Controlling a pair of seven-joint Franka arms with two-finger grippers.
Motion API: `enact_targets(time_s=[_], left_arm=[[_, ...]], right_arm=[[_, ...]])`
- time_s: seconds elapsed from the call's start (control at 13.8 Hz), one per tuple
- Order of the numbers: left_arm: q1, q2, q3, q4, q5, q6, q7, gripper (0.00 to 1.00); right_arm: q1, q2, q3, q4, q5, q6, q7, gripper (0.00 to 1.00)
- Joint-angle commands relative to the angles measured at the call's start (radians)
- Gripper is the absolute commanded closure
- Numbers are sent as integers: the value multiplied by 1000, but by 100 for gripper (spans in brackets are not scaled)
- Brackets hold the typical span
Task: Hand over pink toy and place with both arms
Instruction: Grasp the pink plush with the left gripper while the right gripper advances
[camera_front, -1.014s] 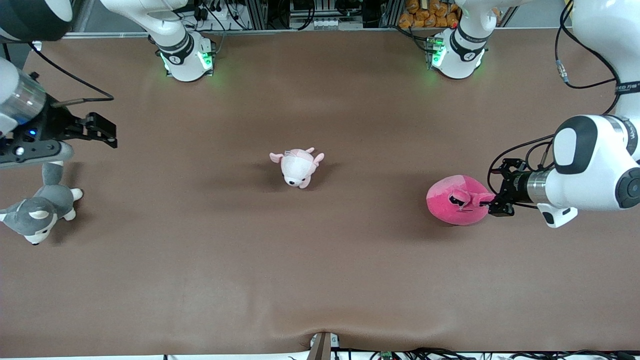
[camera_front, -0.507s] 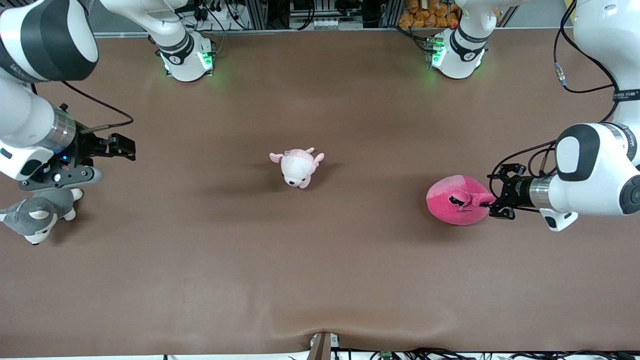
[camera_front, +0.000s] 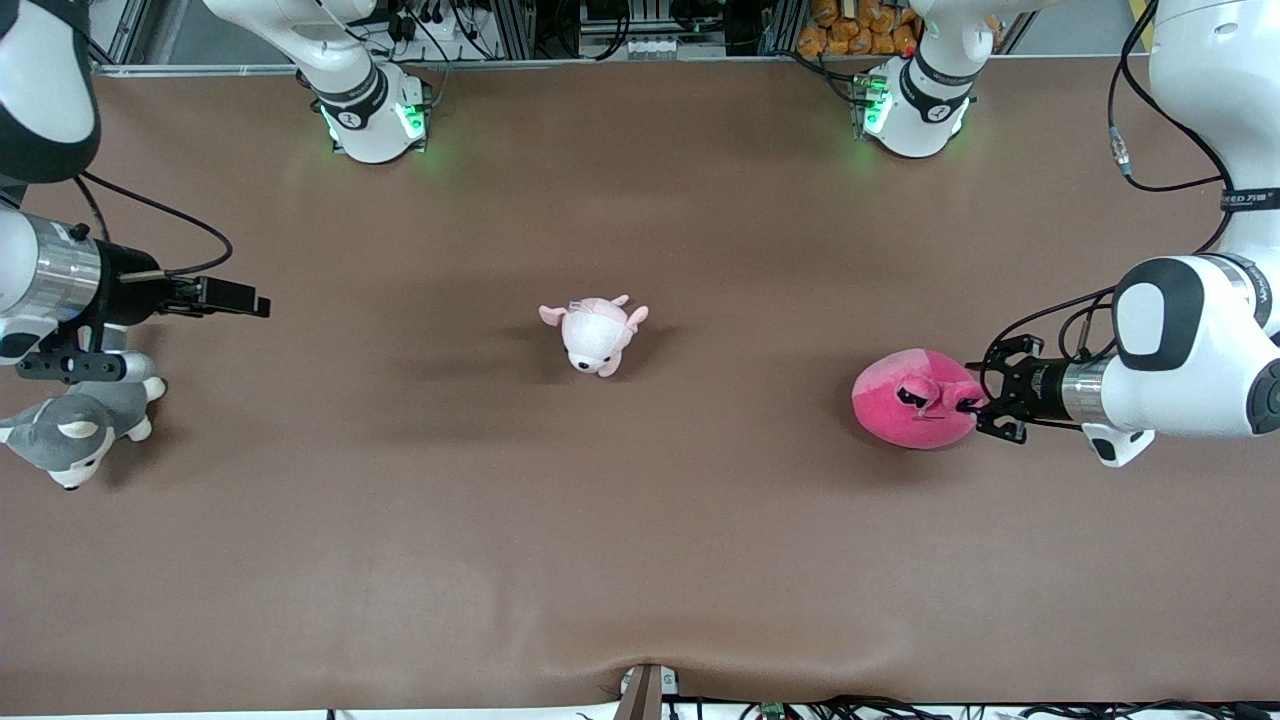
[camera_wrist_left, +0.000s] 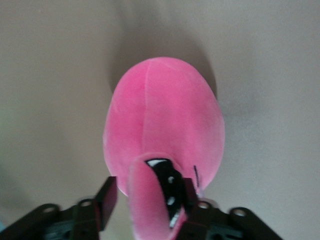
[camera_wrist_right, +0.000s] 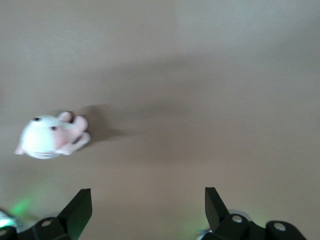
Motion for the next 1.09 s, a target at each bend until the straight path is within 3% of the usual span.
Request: enact_targets(time_s=[0.0, 0.07, 0.29, 0.51, 1.01], left_arm=[[-1, 4, 0, 13, -22, 1, -18, 90], [-1, 2, 0, 15, -22, -1, -17, 100], [-3, -5, -7, 44, -31, -19, -23, 100], [-24, -28, -15, 96, -109, -89, -93, 100], [-30, -62, -226, 245, -240, -145, -517, 100]], right_arm=[[37, 6, 12, 7, 96, -29, 165, 0], [55, 6, 12, 7, 132, -32, 205, 0], [132, 20, 12, 10, 185, -14, 284, 0], [198, 40, 12, 11, 298, 65, 394, 0], [351, 50, 12, 13, 467, 286, 831, 0]])
